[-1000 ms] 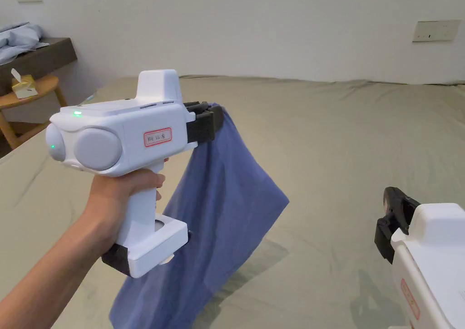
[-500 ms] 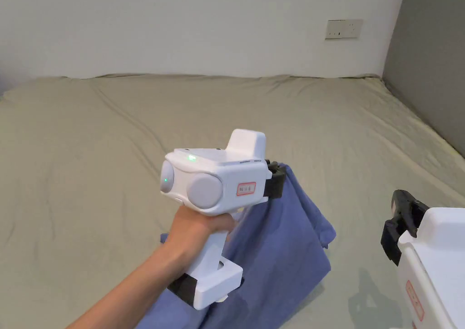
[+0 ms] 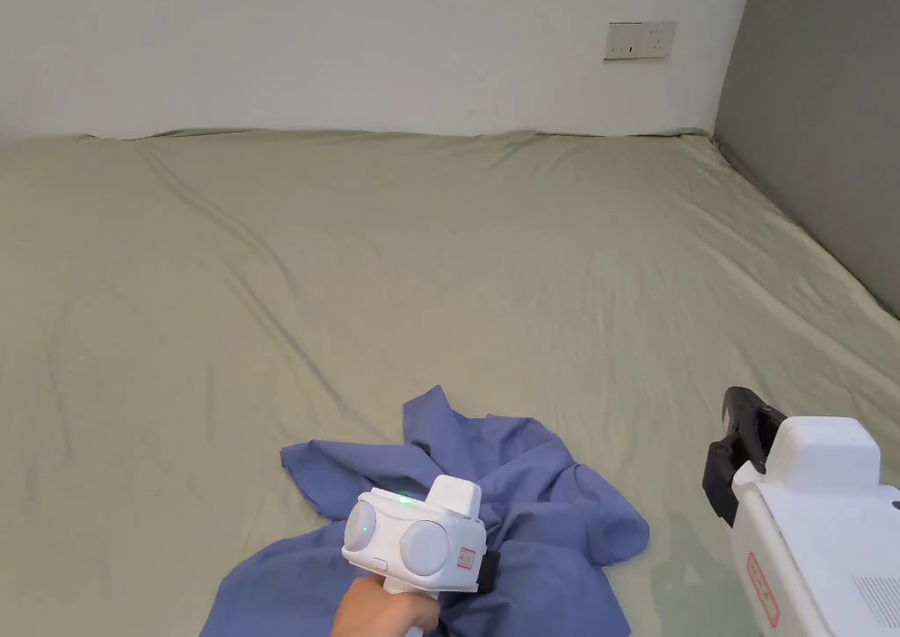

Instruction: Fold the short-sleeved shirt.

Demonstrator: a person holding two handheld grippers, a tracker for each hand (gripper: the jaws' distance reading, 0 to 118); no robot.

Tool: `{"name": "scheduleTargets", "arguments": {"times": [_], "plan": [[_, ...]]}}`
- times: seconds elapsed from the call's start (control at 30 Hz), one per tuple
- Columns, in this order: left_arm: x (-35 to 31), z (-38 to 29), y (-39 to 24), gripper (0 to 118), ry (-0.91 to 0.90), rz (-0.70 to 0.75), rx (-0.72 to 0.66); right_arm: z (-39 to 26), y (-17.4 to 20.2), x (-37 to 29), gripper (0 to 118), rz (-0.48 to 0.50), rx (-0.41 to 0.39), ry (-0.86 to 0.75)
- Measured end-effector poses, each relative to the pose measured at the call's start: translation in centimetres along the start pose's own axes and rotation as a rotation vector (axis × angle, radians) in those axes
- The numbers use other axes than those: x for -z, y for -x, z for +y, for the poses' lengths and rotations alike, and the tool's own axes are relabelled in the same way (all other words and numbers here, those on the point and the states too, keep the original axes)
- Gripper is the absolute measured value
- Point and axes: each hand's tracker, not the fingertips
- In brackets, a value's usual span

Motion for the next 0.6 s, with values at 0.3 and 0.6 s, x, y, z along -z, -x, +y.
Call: {"name": "scheduleTargets", "arguments": {"times": [0.3,0.6], "plan": [[-11.2,3.5,-0.4,112,-0.433,-0.003,-0.017,1.7,1.4,-0.3,1,0.008,0.005,-0.034],[-21.9,2.8,3.2,113,-0.864,0.287,0.029,4.4,2.4,-0.8,1,0.007,0.014,-0.109]]}}
